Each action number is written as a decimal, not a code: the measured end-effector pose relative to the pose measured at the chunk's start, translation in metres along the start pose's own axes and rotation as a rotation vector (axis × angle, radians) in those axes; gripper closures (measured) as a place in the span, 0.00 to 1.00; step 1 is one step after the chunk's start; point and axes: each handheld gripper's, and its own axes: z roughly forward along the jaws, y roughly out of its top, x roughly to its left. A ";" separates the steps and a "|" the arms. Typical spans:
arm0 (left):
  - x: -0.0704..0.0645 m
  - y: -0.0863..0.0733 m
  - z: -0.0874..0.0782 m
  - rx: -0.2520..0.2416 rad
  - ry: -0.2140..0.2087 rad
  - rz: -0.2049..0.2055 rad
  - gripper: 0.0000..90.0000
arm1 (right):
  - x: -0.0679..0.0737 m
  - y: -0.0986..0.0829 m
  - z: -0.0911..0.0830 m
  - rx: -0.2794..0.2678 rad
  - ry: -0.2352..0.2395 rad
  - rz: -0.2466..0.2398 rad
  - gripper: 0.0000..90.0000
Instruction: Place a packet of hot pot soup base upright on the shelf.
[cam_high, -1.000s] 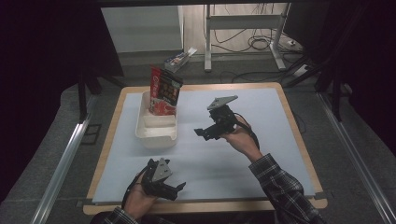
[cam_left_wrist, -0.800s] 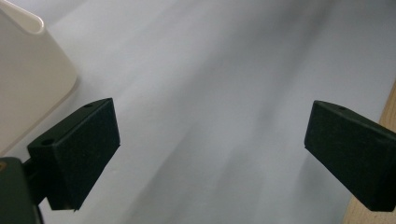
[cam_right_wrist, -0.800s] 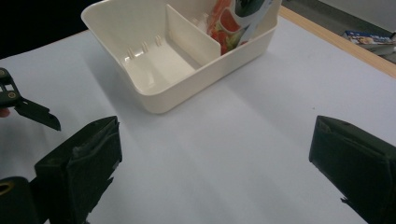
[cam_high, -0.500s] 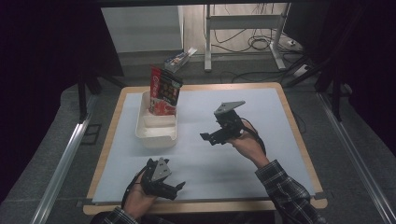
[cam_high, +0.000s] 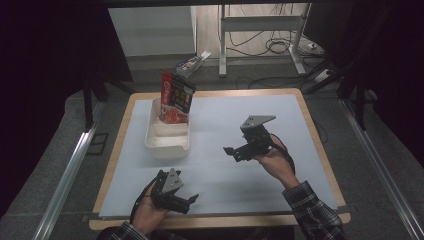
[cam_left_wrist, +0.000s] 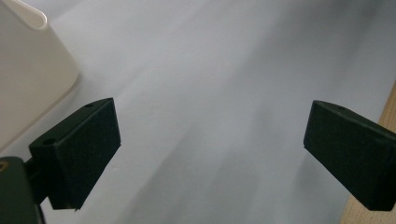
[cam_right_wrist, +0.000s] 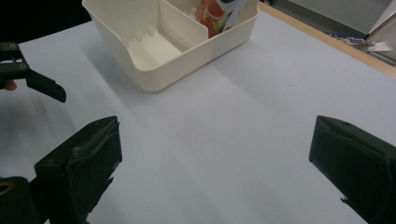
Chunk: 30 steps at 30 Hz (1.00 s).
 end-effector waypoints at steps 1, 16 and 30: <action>0.000 0.000 0.000 0.001 0.000 0.001 0.04 | 0.000 -0.002 -0.001 0.000 -0.003 0.001 0.03; 0.001 0.000 -0.001 -0.001 0.003 -0.004 0.04 | -0.003 -0.027 -0.011 0.009 -0.005 0.031 0.00; 0.002 0.000 -0.002 0.003 0.008 -0.008 0.04 | -0.001 -0.053 -0.022 0.021 -0.036 0.048 0.00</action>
